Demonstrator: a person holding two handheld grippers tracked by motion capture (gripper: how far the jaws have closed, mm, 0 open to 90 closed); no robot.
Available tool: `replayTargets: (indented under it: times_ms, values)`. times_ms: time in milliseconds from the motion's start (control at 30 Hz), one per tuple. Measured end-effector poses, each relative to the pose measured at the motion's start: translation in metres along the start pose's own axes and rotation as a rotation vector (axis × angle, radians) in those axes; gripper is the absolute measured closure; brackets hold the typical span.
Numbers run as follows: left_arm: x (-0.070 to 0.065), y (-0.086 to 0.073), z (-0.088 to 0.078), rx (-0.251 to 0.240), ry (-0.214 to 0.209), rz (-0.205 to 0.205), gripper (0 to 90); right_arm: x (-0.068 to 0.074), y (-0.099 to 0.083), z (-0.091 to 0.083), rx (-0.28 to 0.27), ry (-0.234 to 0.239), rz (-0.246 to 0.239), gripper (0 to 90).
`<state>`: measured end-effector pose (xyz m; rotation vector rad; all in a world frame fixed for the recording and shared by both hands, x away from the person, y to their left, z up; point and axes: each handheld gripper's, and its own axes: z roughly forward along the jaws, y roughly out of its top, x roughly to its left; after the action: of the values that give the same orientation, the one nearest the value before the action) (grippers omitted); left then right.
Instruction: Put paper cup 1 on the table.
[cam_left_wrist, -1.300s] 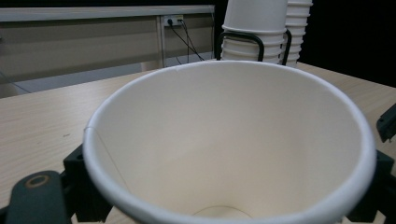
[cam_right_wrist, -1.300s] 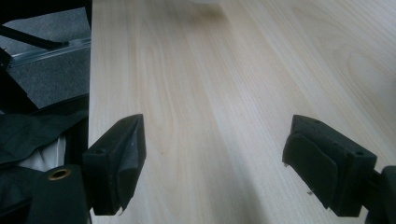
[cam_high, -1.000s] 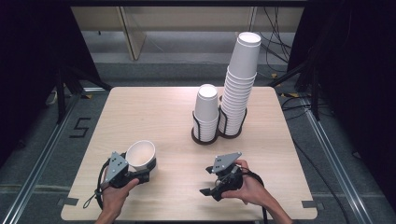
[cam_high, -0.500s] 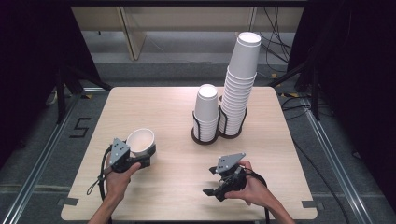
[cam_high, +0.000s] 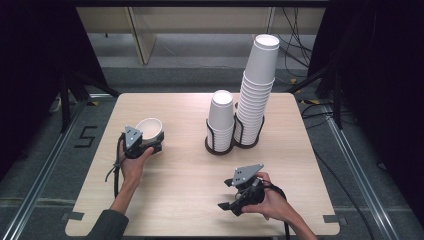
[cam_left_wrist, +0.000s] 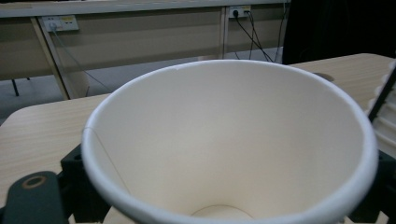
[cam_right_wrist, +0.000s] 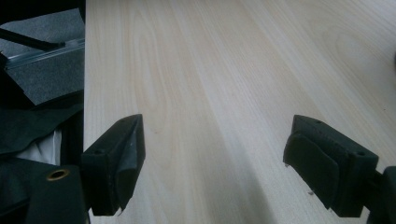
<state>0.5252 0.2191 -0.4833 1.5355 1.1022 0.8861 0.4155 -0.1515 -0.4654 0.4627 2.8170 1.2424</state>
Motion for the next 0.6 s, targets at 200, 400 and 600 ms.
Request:
replayTargets:
  times_ms: [200,400,600]
  values:
    - [0.001,0.001,0.019,-0.009,0.003,0.004,11.2,-0.001,0.0,0.0,-0.005,-0.004,-0.007,20.3]
    - [-0.005,-0.006,0.034,0.027,0.026,0.021,9.5,0.001,0.0,0.001,-0.004,-0.003,-0.012,20.2]
    - [-0.006,-0.011,0.036,0.073,0.007,0.048,9.9,0.0,-0.001,0.0,0.0,0.008,-0.006,20.3]
